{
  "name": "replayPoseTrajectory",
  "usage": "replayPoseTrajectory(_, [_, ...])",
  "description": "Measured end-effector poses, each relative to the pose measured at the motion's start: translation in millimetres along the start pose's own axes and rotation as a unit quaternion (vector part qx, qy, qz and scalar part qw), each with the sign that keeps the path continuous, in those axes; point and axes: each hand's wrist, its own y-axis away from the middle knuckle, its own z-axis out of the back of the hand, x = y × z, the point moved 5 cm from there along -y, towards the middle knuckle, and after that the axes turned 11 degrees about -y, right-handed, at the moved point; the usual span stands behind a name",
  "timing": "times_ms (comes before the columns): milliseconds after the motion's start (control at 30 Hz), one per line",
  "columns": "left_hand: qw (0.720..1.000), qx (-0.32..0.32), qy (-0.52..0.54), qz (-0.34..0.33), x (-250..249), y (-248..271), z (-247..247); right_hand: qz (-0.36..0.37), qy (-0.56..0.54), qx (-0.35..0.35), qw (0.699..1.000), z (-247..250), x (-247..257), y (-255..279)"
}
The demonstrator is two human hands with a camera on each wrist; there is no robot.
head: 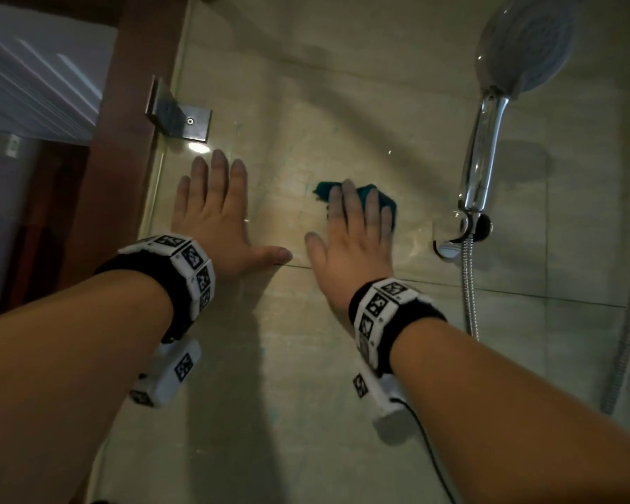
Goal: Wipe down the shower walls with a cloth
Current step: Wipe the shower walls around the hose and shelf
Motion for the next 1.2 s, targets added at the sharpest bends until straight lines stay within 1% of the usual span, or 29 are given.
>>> replayPoseTrajectory(167, [1.000,-0.012,-0.005,-0.002,-0.7,0.3,1.0,0.069,0.028,0.039,0.997,-16.1,-2.1,35.6])
replayPoseTrajectory(233, [1.000,-0.010,-0.012,0.001,0.0,0.1,-0.2,0.087,0.038,0.051,0.994,-16.0,-9.8,34.5])
replayPoseTrajectory(300, [1.000,-0.008,-0.015,0.001,0.3,0.6,-0.3,0.089,0.044,0.049,0.994,-10.7,-17.7,22.7])
replayPoseTrajectory(367, [1.000,-0.011,-0.015,-0.002,0.2,2.0,-0.5,0.058,0.034,0.023,0.997,1.2,-27.9,1.4])
replayPoseTrajectory(467, [1.000,-0.016,-0.011,-0.004,0.0,3.1,-1.0,-0.027,-0.010,-0.021,0.999,24.2,-44.5,-34.4])
replayPoseTrajectory(567, [1.000,-0.022,-0.006,-0.006,0.2,3.6,-0.8,-0.064,-0.027,-0.052,0.996,30.2,-47.1,-44.9])
replayPoseTrajectory(667, [1.000,-0.021,-0.005,-0.008,-0.5,4.9,0.4,-0.084,-0.039,-0.067,0.993,25.4,-46.3,-33.6])
replayPoseTrajectory(767, [1.000,-0.021,-0.003,-0.014,-1.2,6.0,0.7,-0.090,-0.044,-0.049,0.994,20.8,-52.6,-15.6])
replayPoseTrajectory(867, [0.999,-0.031,0.000,-0.015,-1.3,6.5,0.6,-0.078,-0.035,-0.037,0.996,15.1,-59.9,2.5])
replayPoseTrajectory(933, [1.000,-0.026,-0.002,-0.014,-1.2,6.3,0.7,-0.073,-0.037,-0.026,0.996,14.0,-62.3,8.5])
replayPoseTrajectory(1067, [1.000,-0.008,-0.006,-0.014,-1.8,6.3,1.8,-0.072,-0.044,-0.019,0.996,22.3,-61.1,-0.6])
replayPoseTrajectory(1200, [1.000,-0.013,-0.001,-0.016,-1.7,5.8,-0.3,-0.099,-0.062,-0.039,0.992,36.3,-61.3,-35.2])
